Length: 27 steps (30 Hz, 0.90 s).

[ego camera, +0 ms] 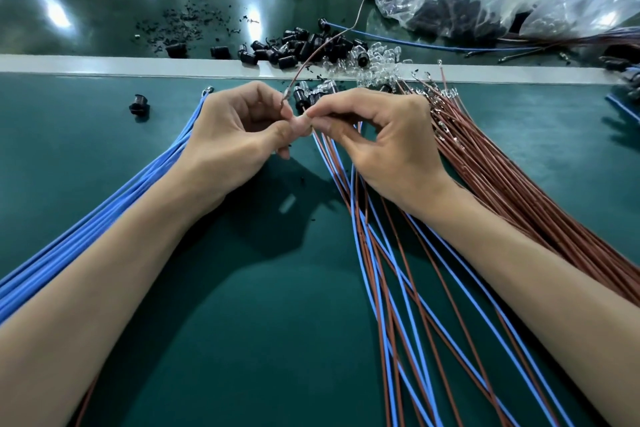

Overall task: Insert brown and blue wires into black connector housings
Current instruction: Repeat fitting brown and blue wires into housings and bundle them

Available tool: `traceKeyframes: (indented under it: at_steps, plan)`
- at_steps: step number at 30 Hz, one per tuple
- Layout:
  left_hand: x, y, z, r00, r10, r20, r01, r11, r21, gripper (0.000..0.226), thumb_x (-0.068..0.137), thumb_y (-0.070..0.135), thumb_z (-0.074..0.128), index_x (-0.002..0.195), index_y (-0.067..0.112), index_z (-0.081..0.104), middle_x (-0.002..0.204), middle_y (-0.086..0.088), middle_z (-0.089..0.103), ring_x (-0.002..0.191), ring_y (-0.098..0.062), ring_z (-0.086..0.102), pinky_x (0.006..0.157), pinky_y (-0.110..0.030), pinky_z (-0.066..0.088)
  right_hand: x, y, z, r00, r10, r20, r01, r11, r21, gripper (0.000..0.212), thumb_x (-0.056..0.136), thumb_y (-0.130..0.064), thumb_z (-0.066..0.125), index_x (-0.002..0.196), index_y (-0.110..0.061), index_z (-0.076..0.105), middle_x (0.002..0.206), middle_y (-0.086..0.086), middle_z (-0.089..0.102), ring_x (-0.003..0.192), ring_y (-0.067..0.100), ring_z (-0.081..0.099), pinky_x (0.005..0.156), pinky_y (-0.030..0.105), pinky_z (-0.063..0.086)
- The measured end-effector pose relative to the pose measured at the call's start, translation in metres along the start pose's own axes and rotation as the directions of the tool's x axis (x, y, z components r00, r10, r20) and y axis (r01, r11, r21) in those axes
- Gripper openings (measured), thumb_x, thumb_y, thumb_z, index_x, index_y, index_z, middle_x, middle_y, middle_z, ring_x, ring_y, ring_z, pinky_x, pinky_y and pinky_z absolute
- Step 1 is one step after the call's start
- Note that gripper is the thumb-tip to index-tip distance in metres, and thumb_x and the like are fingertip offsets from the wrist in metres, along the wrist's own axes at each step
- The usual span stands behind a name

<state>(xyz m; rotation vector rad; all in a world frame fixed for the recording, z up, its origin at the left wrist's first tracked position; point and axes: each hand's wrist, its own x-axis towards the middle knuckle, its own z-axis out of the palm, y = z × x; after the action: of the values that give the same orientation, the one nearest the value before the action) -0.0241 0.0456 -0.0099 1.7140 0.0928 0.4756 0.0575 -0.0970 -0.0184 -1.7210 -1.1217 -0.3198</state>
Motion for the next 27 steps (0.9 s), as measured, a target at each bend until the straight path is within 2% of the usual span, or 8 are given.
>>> traceKeyframes:
  at_steps: [4, 8, 10, 15, 23, 27]
  plan:
    - [0.0013, -0.0014, 0.0001, 1.000, 0.007, -0.021, -0.007, 1.000, 0.017, 0.021, 0.080, 0.001, 0.069, 0.072, 0.013, 0.053, 0.052, 0.011, 0.060, 0.045, -0.002, 0.051, 0.052, -0.011, 0.044, -0.0004, 0.0007, 0.0023, 1.000, 0.008, -0.007, -0.008, 1.000, -0.013, 0.019, 0.081, -0.006, 0.072, 0.100, -0.002, 0.072, 0.093, 0.005, 0.073, 0.087, 0.006, 0.067, 0.084, 0.013, 0.051]
    - [0.0017, -0.0015, 0.0007, 1.000, 0.013, -0.025, -0.012, 1.000, 0.022, 0.021, 0.080, 0.001, 0.069, 0.072, 0.013, 0.053, 0.053, 0.012, 0.061, 0.046, -0.001, 0.052, 0.052, -0.011, 0.043, 0.0013, 0.0023, 0.0008, 0.995, 0.086, 0.040, -0.089, 0.993, 0.080, 0.015, 0.081, -0.003, 0.071, 0.096, -0.002, 0.073, 0.094, 0.005, 0.073, 0.087, 0.010, 0.069, 0.084, 0.025, 0.054]
    - [0.0022, -0.0010, 0.0013, 0.999, 0.015, -0.028, -0.014, 1.000, 0.008, 0.022, 0.080, 0.002, 0.069, 0.072, 0.014, 0.052, 0.052, 0.012, 0.060, 0.045, 0.000, 0.051, 0.049, -0.008, 0.039, 0.0024, 0.0026, 0.0003, 0.994, 0.089, 0.063, -0.095, 0.990, 0.100, 0.016, 0.080, -0.003, 0.072, 0.096, -0.002, 0.073, 0.097, 0.007, 0.072, 0.089, 0.013, 0.068, 0.085, 0.026, 0.054]
    - [0.0033, -0.0017, 0.0011, 1.000, 0.017, -0.016, -0.016, 1.000, 0.019, 0.021, 0.079, 0.003, 0.070, 0.072, 0.013, 0.053, 0.054, 0.012, 0.061, 0.046, 0.000, 0.052, 0.051, -0.009, 0.041, 0.0046, 0.0029, -0.0010, 0.991, 0.124, 0.045, -0.128, 0.987, 0.101, 0.017, 0.077, -0.007, 0.075, 0.093, -0.003, 0.074, 0.087, 0.006, 0.064, 0.079, 0.014, 0.062, 0.074, 0.023, 0.050]
    - [0.0041, -0.0003, 0.0010, 1.000, 0.003, -0.015, -0.003, 1.000, 0.000, 0.022, 0.079, 0.000, 0.068, 0.070, 0.012, 0.052, 0.052, 0.011, 0.061, 0.044, -0.002, 0.053, 0.049, -0.009, 0.041, 0.0026, 0.0016, -0.0019, 0.999, 0.031, -0.022, -0.029, 0.998, 0.059, 0.010, 0.076, -0.006, 0.078, 0.085, -0.004, 0.076, 0.078, 0.004, 0.071, 0.070, 0.009, 0.065, 0.067, 0.020, 0.052]
    - [0.0037, 0.0004, 0.0018, 1.000, 0.003, -0.013, -0.003, 1.000, -0.030, 0.021, 0.081, -0.003, 0.066, 0.072, 0.010, 0.052, 0.052, 0.012, 0.061, 0.044, 0.000, 0.052, 0.048, -0.007, 0.039, 0.0031, 0.0018, -0.0003, 0.999, -0.030, -0.013, 0.030, 0.999, 0.026, 0.010, 0.079, 0.000, 0.074, 0.088, -0.001, 0.075, 0.086, 0.005, 0.072, 0.078, 0.009, 0.067, 0.076, 0.019, 0.053]
